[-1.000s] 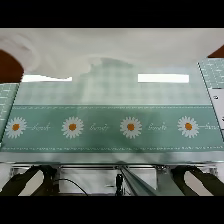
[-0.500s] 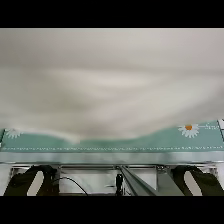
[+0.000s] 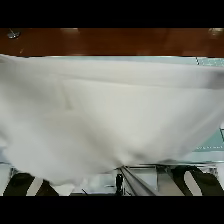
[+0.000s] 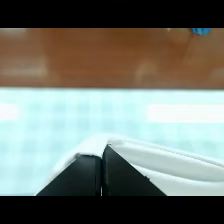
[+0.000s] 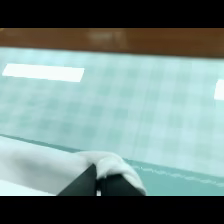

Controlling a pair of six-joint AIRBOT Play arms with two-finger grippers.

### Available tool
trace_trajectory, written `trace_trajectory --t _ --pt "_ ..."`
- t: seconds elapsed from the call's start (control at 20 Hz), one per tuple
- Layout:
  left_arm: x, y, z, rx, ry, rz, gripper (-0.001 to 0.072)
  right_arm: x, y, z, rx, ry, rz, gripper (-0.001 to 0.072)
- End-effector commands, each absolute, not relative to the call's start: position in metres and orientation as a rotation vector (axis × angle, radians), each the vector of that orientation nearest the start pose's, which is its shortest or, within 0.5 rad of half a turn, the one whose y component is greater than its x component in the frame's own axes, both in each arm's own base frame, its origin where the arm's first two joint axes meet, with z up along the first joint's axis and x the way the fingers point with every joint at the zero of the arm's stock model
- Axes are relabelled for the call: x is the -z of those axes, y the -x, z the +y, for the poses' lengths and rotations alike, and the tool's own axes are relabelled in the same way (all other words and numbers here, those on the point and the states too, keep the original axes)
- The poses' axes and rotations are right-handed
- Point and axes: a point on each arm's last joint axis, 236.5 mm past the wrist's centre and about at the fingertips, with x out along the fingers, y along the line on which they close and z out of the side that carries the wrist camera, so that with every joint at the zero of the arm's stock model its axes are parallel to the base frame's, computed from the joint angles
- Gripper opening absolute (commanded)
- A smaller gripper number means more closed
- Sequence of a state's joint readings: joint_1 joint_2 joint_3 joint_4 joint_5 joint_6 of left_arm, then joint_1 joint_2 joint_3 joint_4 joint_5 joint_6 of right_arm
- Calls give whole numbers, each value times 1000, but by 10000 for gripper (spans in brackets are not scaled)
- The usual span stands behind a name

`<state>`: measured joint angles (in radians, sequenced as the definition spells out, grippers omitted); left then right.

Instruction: Fold the shirts.

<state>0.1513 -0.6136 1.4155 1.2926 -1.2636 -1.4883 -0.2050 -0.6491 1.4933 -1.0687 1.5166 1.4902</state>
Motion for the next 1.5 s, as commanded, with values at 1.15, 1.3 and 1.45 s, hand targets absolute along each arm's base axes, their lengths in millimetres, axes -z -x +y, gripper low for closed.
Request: trace_trajectory --t 1.15,1.3,1.45 --pt "24 -472 -69 255 315 1208 19 24 -480 15 -310 -394 1314 31" --pt "49 -441 -71 291 286 1365 19 51 -447 -10 -165 -364 1482 31" --pt "73 -413 -76 324 299 1521 19 73 -426 -4 -169 -399 1555 31"
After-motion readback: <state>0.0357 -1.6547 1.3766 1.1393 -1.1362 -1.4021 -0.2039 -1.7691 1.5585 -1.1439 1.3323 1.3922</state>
